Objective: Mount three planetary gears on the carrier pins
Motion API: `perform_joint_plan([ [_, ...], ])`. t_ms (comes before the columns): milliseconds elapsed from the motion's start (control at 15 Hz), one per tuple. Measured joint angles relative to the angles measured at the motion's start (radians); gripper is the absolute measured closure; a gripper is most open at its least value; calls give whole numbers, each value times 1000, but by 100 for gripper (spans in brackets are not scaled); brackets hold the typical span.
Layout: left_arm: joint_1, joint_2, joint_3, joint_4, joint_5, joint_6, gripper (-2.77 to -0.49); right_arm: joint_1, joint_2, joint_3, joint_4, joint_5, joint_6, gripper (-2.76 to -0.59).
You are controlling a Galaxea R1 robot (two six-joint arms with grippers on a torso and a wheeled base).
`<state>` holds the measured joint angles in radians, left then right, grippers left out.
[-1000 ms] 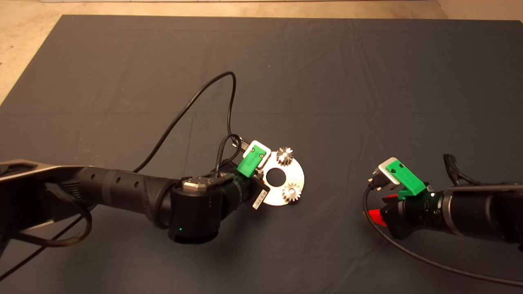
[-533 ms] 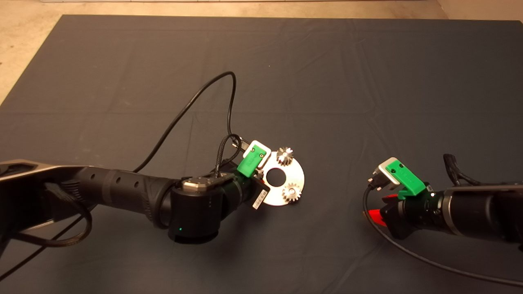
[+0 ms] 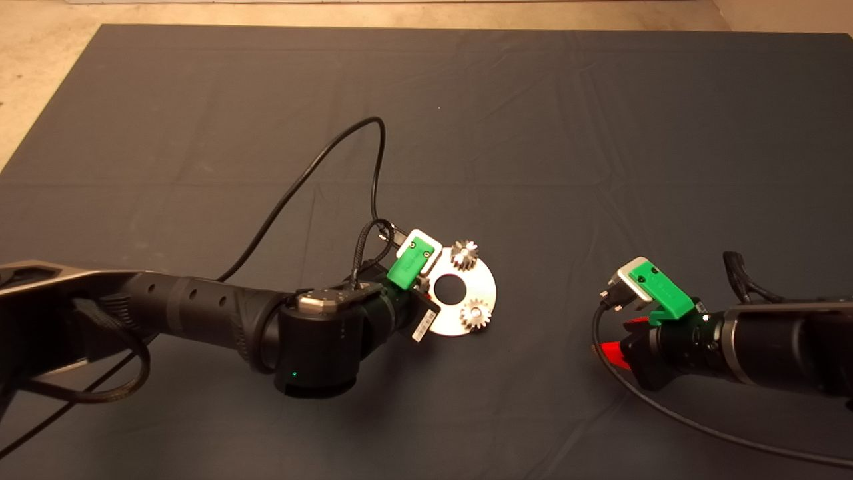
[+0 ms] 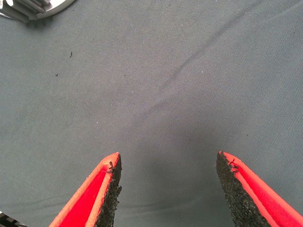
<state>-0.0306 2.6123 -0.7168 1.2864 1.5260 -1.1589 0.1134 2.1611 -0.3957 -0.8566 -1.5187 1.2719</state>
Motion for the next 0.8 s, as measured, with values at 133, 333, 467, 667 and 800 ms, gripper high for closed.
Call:
perform_joint_plan([
  [133,0,0,0,12,0,0,-105,0,0,0,0,0,0,-147],
  [333,0,0,0,20,0,0,-120,0,0,0,0,0,0,-147],
  [467,0,-1,0,20,0,0,-133,0,0,0,0,0,0,-147],
  [667,0,-3,7,20,0,0,-149,0,-2,0,0,0,0,-147],
  [800,0,-5,41,20,0,0,-156,0,-6,0,0,-1,0,-147],
])
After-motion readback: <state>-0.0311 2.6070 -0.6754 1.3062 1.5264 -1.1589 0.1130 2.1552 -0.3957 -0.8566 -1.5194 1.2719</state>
